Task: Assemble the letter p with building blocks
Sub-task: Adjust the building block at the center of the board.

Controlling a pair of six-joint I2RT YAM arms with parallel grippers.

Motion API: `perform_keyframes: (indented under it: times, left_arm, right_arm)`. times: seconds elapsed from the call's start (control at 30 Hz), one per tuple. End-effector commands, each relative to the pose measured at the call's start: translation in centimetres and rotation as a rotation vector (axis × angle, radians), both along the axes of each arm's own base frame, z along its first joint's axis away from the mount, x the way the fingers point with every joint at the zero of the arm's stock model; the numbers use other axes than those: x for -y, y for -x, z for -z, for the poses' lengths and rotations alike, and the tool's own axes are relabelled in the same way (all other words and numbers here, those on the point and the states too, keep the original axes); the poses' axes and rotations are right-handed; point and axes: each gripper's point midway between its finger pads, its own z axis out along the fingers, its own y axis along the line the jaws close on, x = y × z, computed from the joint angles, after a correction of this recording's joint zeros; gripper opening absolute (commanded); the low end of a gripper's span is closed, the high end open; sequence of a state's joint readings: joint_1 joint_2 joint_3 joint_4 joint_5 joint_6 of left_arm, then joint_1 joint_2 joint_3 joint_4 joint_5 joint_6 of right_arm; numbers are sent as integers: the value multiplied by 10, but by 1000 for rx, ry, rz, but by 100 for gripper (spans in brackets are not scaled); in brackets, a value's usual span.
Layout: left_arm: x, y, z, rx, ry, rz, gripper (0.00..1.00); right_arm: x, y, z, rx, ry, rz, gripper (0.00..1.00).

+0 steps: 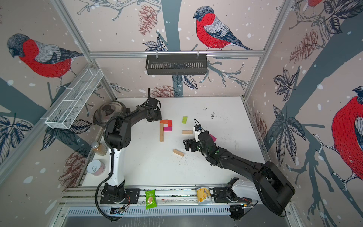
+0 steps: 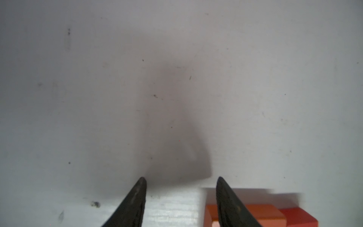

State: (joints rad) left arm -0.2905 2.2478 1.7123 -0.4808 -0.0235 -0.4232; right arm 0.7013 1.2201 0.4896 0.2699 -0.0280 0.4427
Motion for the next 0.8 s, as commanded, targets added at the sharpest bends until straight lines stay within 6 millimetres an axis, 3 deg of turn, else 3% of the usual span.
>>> perform_keyframes:
  times: [0.0,0.47,0.77]
  left_arm:
    - [-1,17,8,-72,0,-7,57]
    - [3,26,9,-73,-4,-5,56]
    - [1,15,5,-71,6,-34,57]
  right_arm:
    - [-2,-3,-8,26,-14,5,100]
    - [-2,-4,-3,16,1,5,100]
    - [-3,-5,-2,11,7,0,100]
